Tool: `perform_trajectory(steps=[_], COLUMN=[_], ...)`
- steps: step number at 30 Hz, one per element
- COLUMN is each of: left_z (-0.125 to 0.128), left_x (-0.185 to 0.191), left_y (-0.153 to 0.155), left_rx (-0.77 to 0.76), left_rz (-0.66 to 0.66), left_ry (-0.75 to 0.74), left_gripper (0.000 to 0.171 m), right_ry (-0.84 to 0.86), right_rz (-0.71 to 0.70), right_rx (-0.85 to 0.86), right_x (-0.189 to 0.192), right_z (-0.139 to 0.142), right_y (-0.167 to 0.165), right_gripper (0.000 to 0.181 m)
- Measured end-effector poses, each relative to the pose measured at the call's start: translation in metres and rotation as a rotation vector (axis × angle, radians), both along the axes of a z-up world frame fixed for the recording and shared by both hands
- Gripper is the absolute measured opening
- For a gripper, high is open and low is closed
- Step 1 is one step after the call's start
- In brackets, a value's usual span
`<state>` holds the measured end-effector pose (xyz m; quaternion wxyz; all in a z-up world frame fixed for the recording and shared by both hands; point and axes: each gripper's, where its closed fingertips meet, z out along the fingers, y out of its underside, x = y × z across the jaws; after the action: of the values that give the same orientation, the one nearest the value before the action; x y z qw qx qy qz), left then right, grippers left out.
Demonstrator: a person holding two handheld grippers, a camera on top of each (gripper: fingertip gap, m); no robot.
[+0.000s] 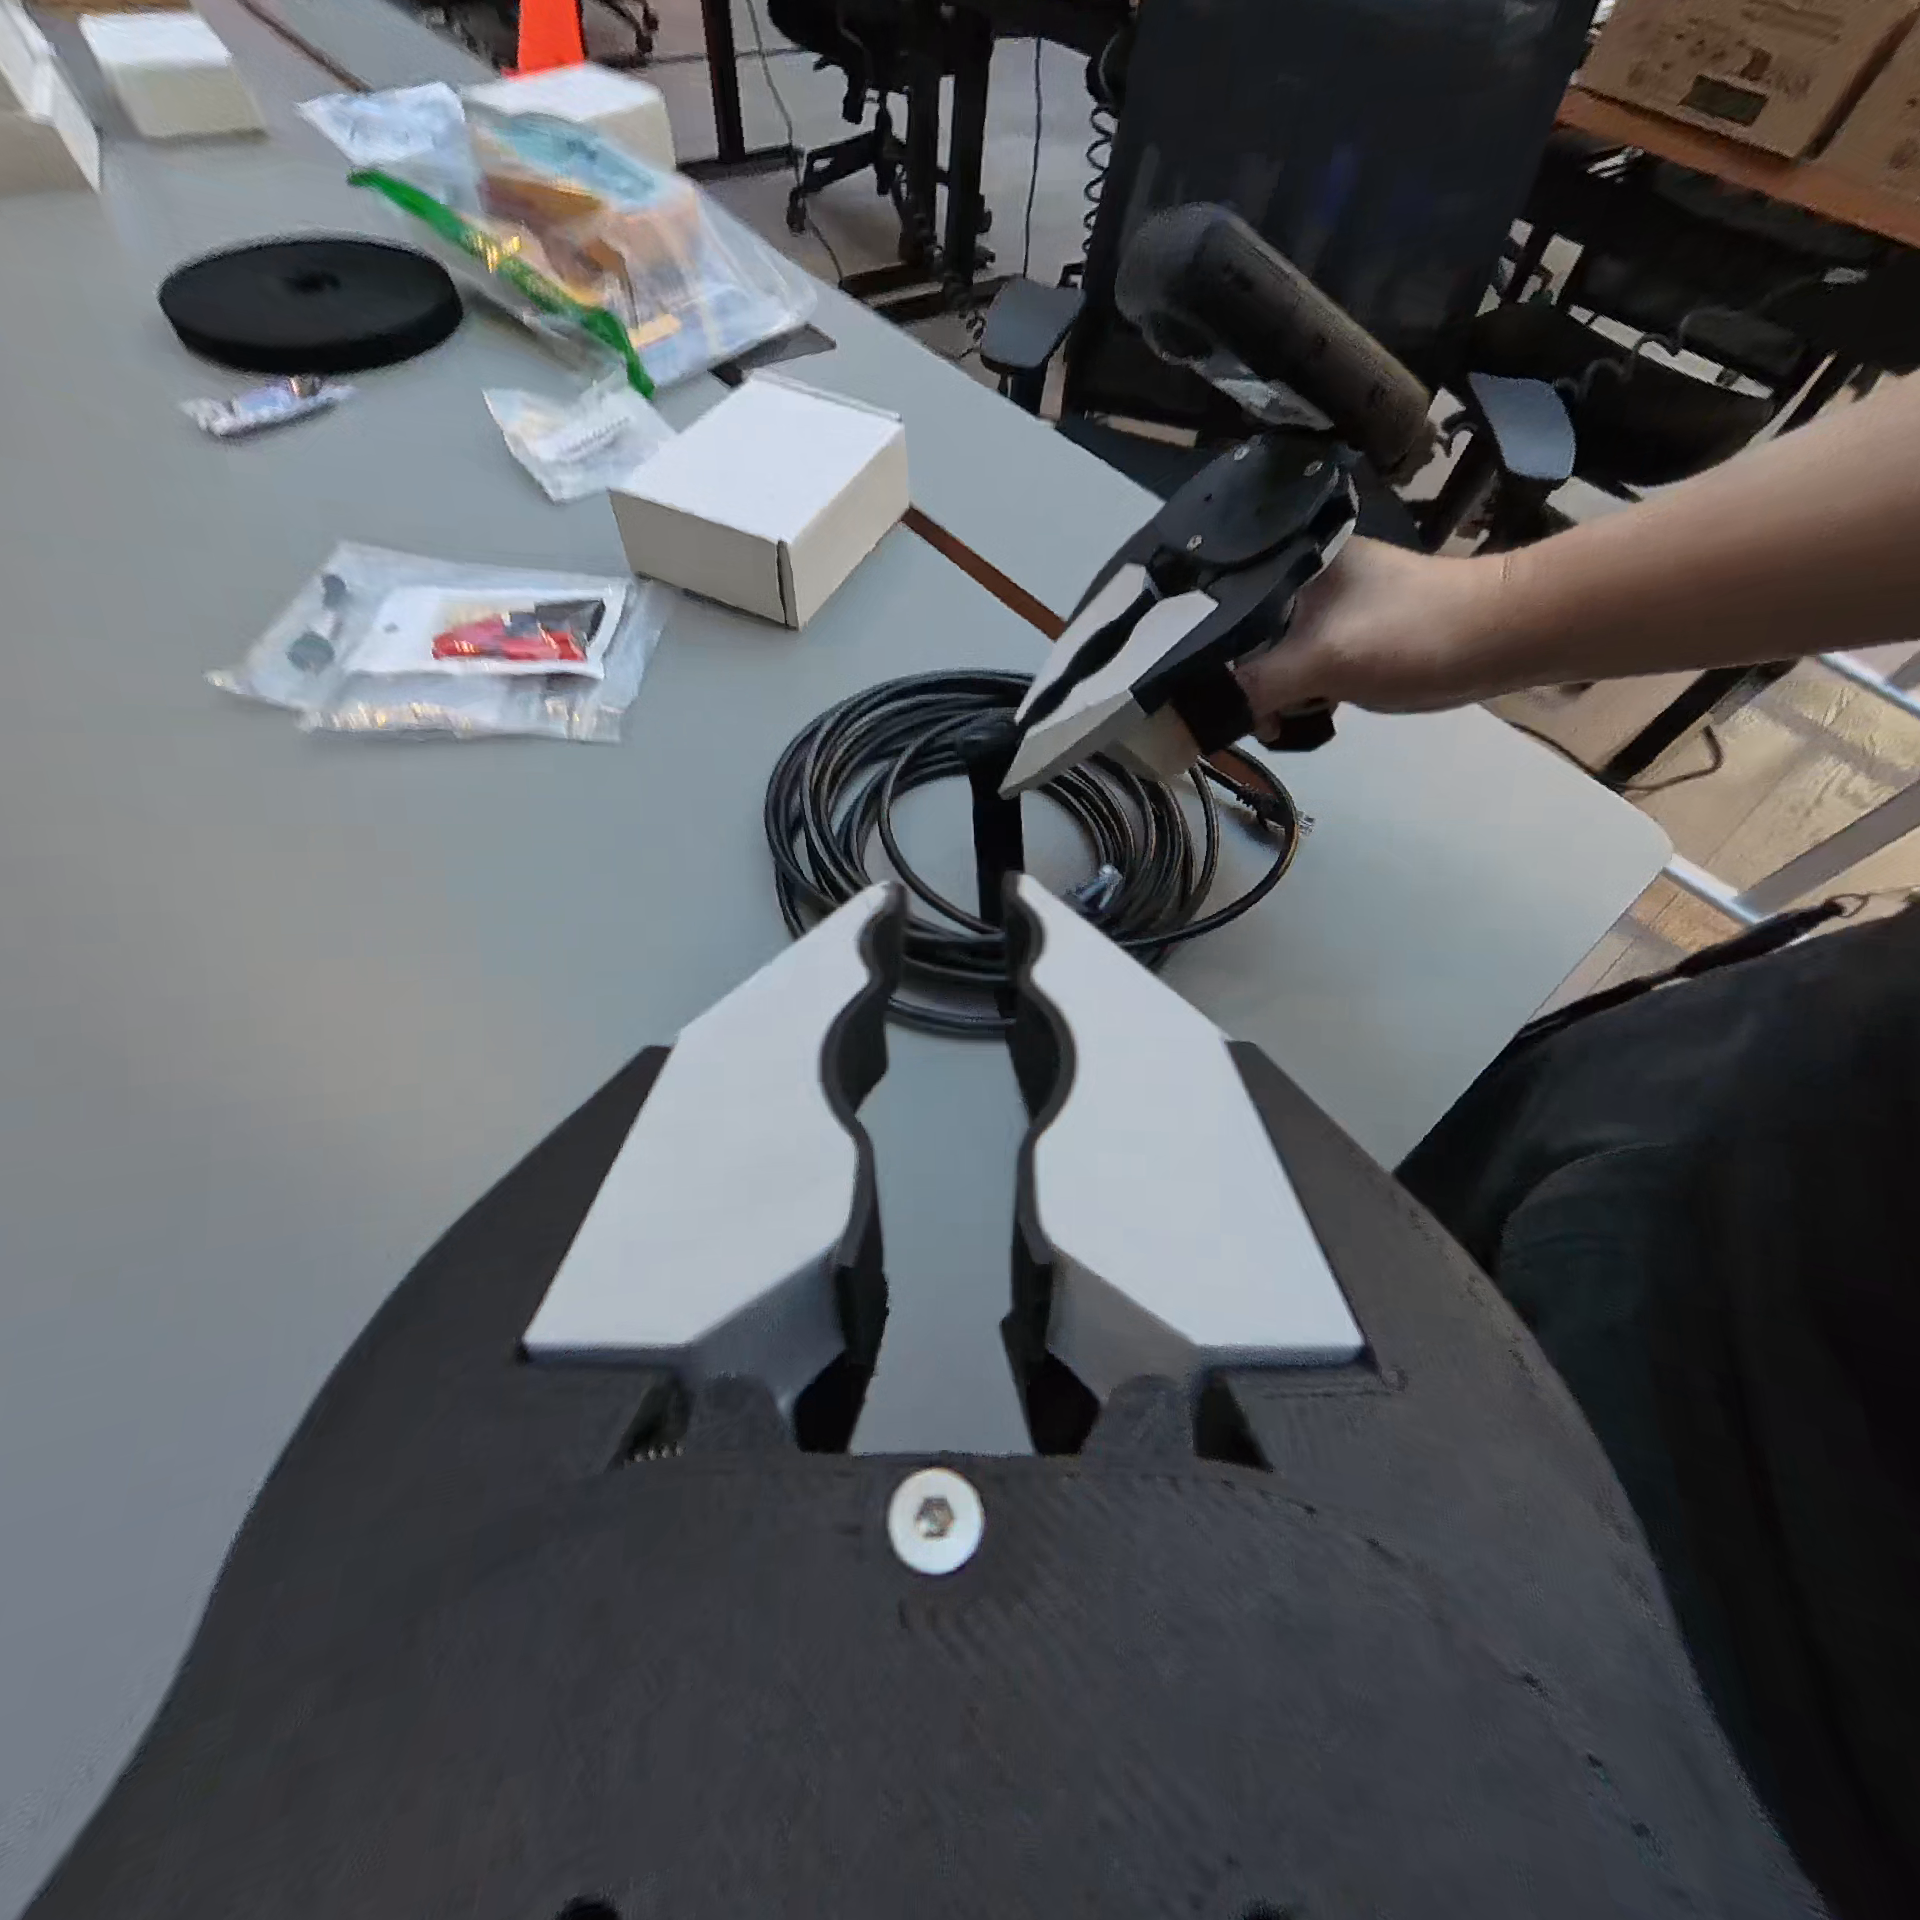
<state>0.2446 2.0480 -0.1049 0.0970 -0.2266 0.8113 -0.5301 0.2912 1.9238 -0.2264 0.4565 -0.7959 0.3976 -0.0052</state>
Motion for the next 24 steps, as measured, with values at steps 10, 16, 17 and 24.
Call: perform_trajectory(steps=[10, 16, 17, 24], left_z=[-0.102, -0.120, -0.122, -0.142], left_x=[-0.053, -0.057, -0.061, -0.065], left_y=[-0.032, -0.037, -0.037, -0.039], left_rx=[-0.094, -0.093, -0.091, 0.025], left_rz=[-0.051, -0.228, -0.279, -0.560], left_ry=[0.420, 0.439, 0.479, 0.582], left_gripper=[0.038, 0.033, 0.032, 0.021], right_ry=[-0.121, -0.131, -0.117, -0.077], right_rz=[0.144, 0.110, 0.100, 0.038], right_rx=[-0.131, -0.149, -0.143, -0.182], right_x=[-0.007, -0.012, -0.012, -0.006], right_z=[0.003, 0.001, -0.001, -0.008], right_y=[0.003, 0.007, 0.008, 0.003], right_gripper=[0.002, 0.002, 0.002, 0.002])
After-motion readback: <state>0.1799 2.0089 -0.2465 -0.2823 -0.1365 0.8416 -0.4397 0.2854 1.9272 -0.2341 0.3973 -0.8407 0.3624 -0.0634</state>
